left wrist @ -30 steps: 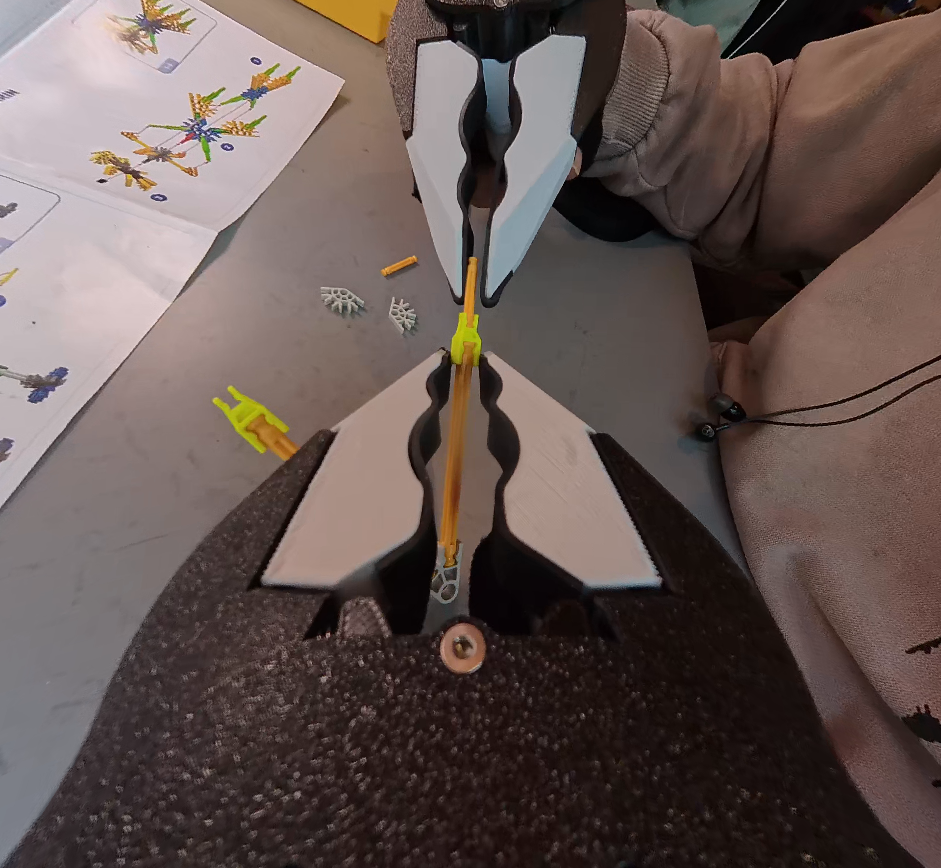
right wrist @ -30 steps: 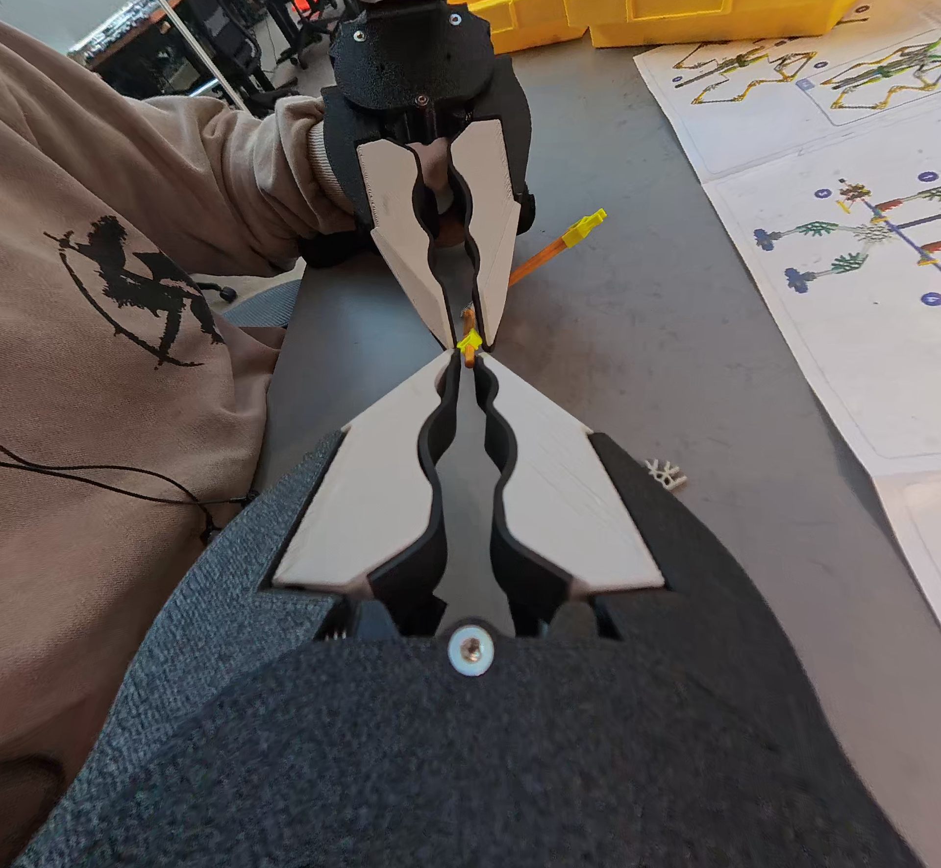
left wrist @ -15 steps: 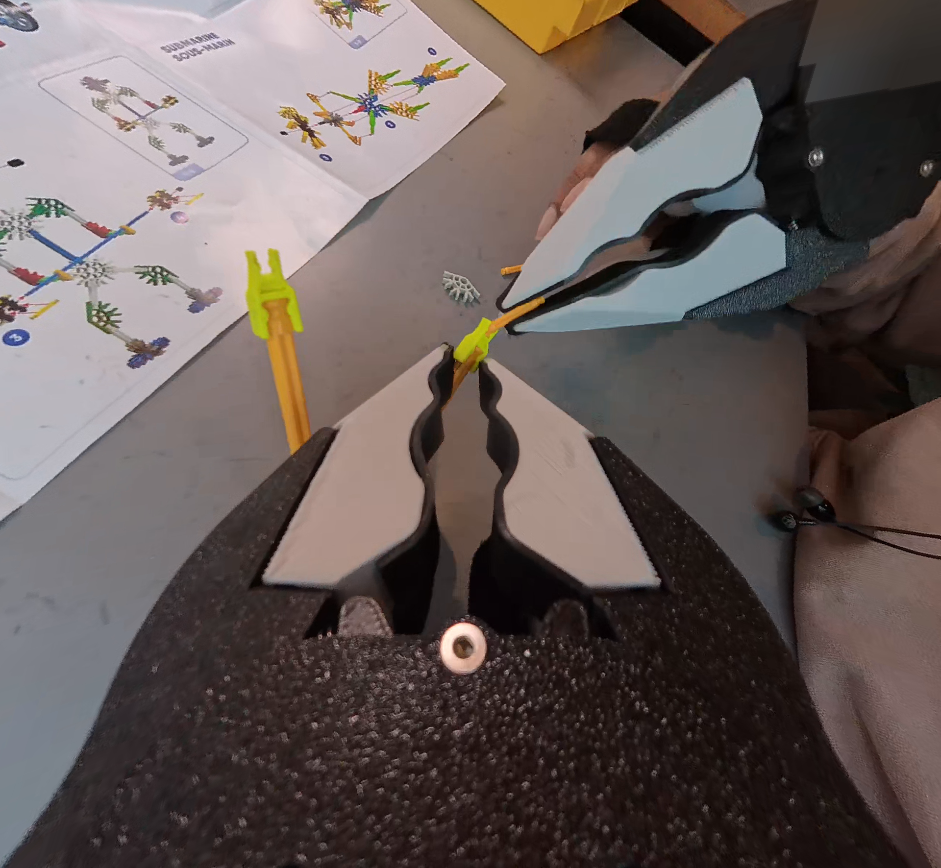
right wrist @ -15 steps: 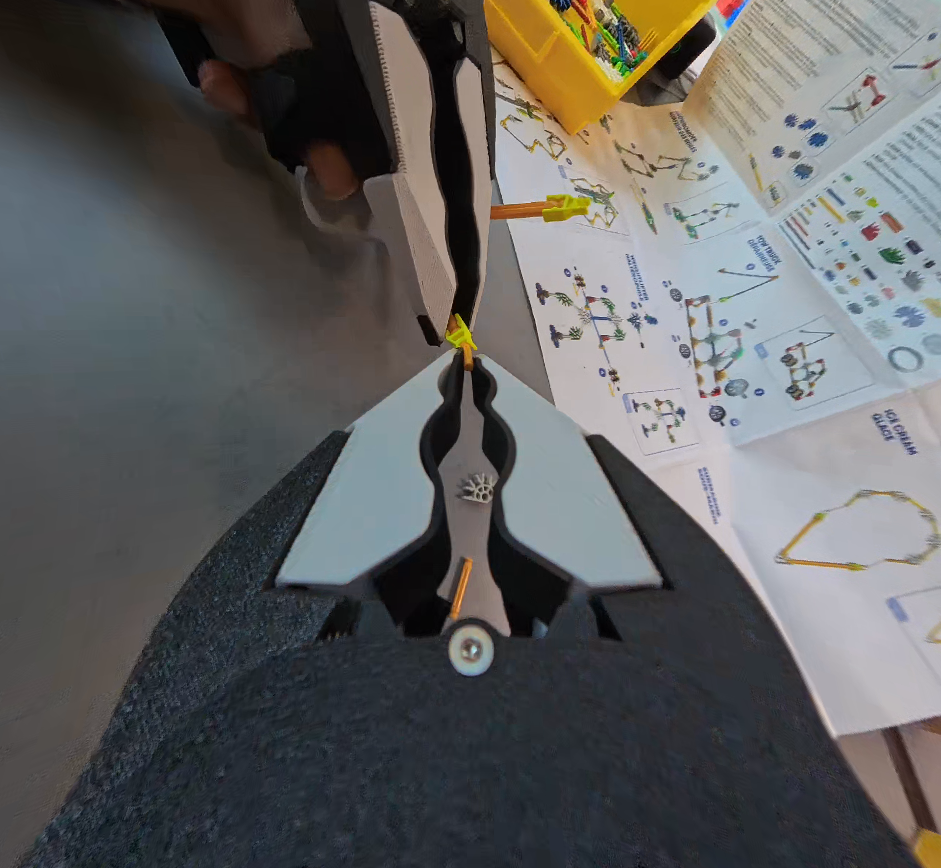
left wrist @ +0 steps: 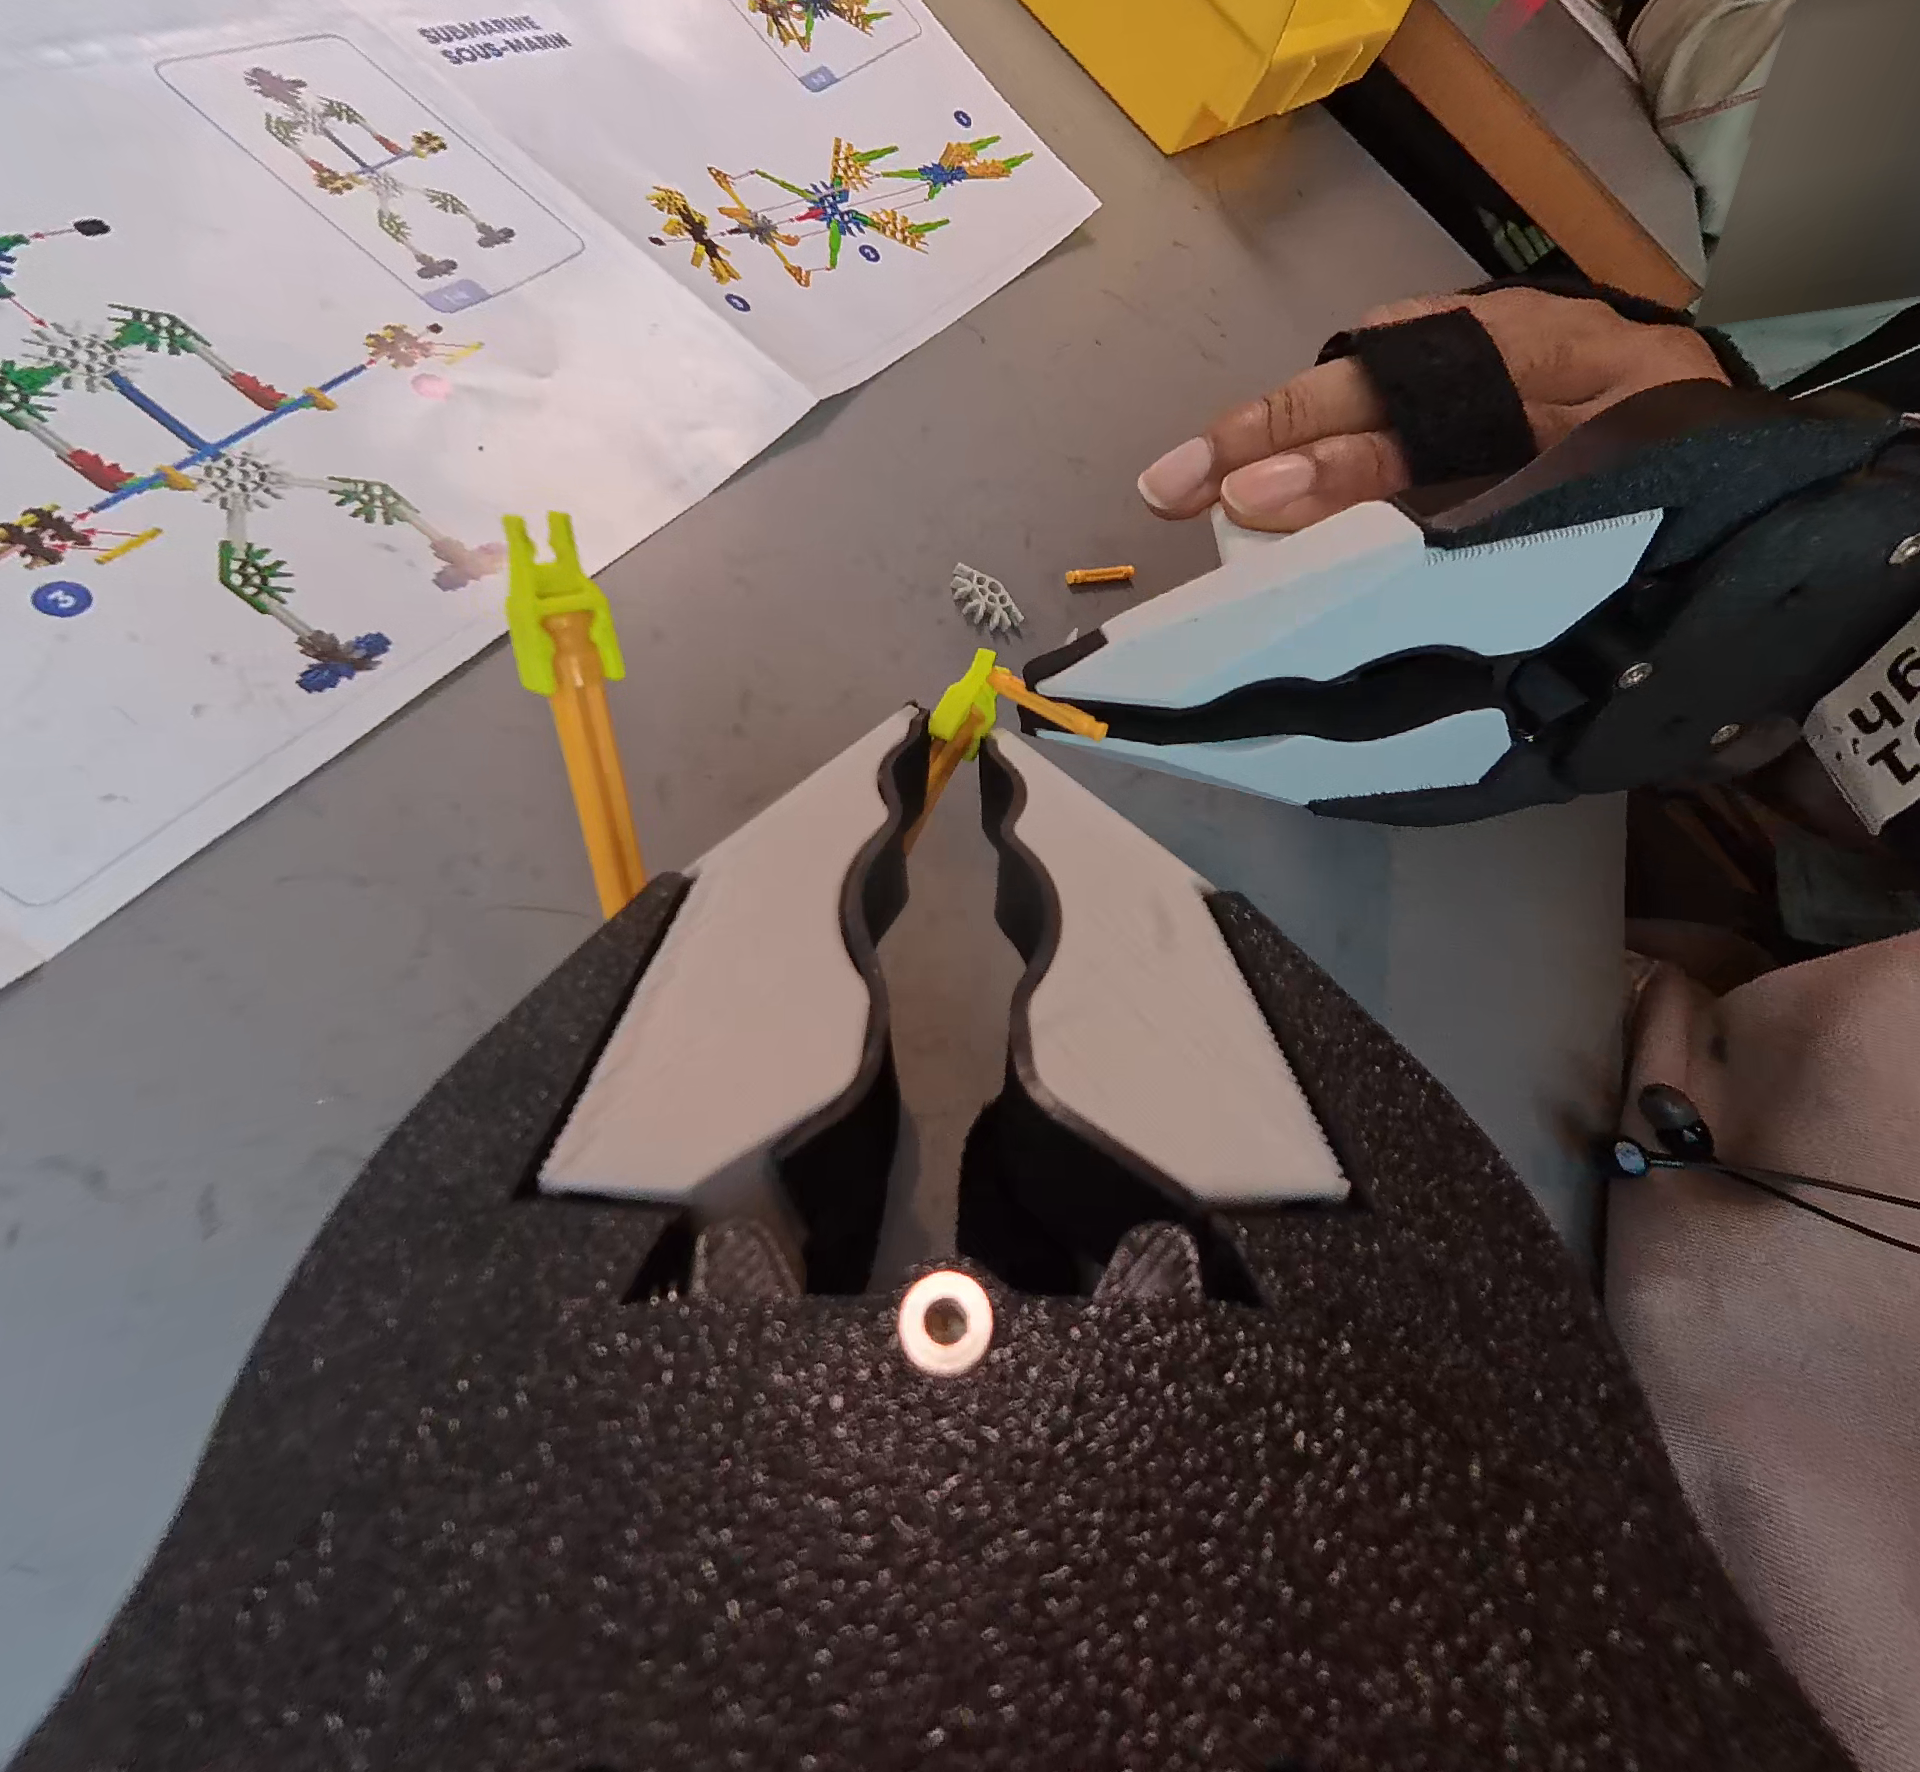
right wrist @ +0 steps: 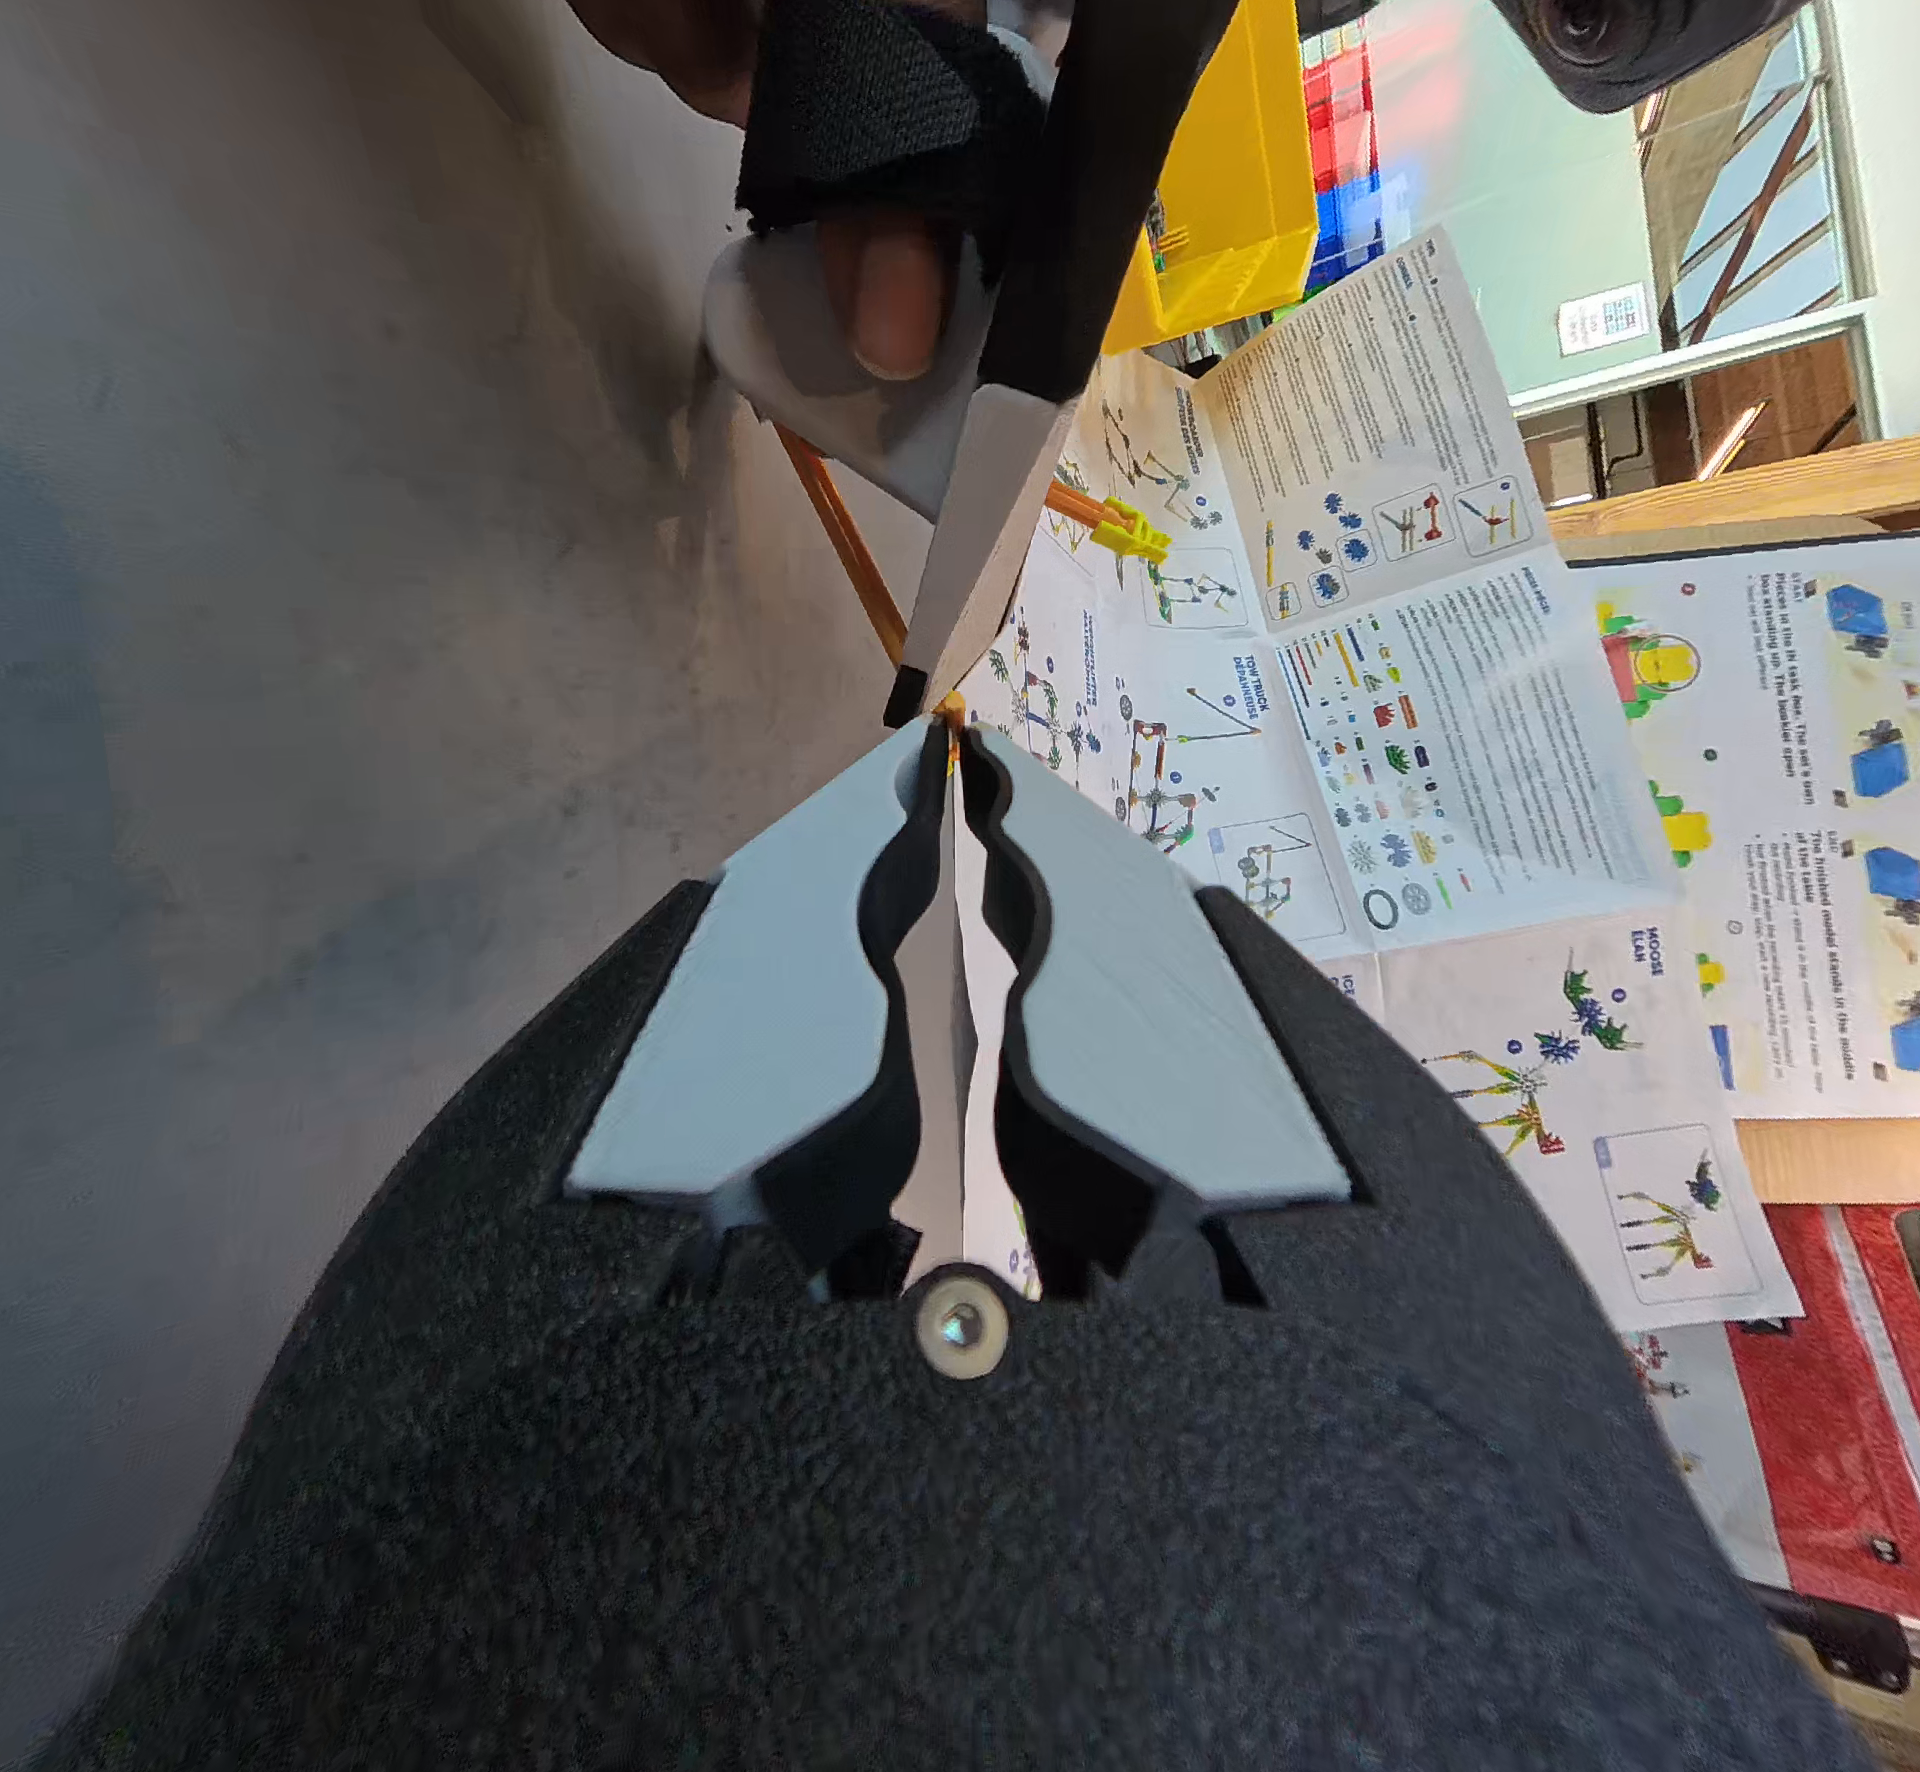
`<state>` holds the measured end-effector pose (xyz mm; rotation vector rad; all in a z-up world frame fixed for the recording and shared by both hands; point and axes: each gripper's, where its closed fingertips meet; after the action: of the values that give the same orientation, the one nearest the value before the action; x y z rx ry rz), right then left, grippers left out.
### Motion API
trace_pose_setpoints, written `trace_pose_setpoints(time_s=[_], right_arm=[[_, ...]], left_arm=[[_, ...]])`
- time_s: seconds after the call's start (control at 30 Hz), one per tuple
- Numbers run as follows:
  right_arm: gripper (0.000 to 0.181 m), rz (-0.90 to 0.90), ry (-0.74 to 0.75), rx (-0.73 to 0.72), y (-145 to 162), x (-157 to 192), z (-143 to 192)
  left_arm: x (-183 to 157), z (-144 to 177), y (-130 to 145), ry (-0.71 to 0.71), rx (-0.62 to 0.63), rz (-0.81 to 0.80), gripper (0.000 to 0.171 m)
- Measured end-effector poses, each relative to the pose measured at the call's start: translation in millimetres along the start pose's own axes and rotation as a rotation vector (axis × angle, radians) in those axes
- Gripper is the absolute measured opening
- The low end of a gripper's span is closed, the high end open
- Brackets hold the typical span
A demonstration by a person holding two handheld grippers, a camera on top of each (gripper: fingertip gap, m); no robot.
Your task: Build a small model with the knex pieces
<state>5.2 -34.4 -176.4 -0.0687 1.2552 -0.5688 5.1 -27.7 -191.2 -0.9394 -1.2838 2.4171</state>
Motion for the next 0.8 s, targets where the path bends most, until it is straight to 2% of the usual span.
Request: trace_pose_setpoints(time_s=[0.33, 0.43, 0.5, 0.6, 0.8], right_arm=[[0.0, 0.064, -0.105, -0.176, -4.2, 4.0, 19.9], [0.001, -0.179, -0.161, -0.228, -5.8, -3.7, 22.6], [0.003, -0.274, -0.169, -0.276, -8.7, -9.1, 25.6], [0.008, -0.303, -0.193, -0.296, -11.5, -5.3, 26.0], [0.002, -0.397, -0.214, -0.308, -12.1, -7.9, 26.0]], left_arm=[[-18.9, -1.9, 3.5, 0.095, 0.006, 0.022, 0.008], [-23.6, -0.1, 0.2, 0.105, -0.009, -0.055, 0.009], [-28.8, 0.9, -2.9, 0.124, -0.022, -0.073, 0.009], [-33.3, 1.0, -3.3, 0.135, -0.024, -0.105, 0.009], [-36.8, 0.3, -1.7, 0.138, -0.02, -0.139, 0.009]])
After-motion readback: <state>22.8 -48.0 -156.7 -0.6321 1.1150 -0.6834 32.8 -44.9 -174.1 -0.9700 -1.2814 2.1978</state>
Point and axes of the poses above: each gripper's, where its closed fingertips meet, z back along the fingers, y out of its underside, x = y × z across the jaws, and after that the axes turned 5 degrees about -x, right-handed
